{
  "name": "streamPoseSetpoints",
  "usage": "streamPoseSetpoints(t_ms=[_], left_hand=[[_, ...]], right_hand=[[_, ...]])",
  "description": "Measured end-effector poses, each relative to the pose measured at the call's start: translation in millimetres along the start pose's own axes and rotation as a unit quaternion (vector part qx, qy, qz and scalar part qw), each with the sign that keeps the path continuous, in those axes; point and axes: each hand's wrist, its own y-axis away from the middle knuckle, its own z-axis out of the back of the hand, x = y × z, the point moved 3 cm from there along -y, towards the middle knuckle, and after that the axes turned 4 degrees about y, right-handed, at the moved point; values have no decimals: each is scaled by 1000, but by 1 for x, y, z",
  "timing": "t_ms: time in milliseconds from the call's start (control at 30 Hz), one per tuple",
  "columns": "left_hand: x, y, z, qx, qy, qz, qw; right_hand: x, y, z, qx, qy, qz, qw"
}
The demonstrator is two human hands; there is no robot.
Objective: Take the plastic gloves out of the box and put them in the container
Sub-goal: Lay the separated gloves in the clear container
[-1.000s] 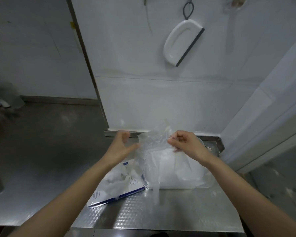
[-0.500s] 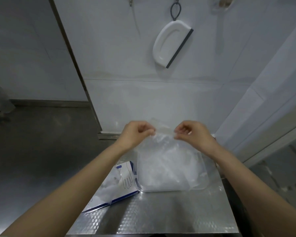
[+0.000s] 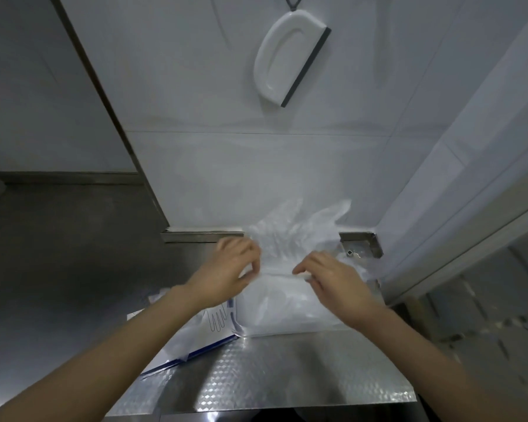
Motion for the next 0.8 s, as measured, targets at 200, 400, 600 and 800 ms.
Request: streamPoseSetpoints(t_ms=[200,400,600,800], left_hand=[[2,2,-37,157,-145,2,977],[0,-7,-41,305,-213,44,927],[-18,-29,-38,60,-55,154,985],[-6,-27,-98,194,-97,200,955]], right_hand=[[-8,10,-56,171,-41,-52,983],[-9,6,-51,265,-184,-121,939],[-15,-11,-36,82,-107,-104,985],[-19,-19,-79,247,9,-58,967]])
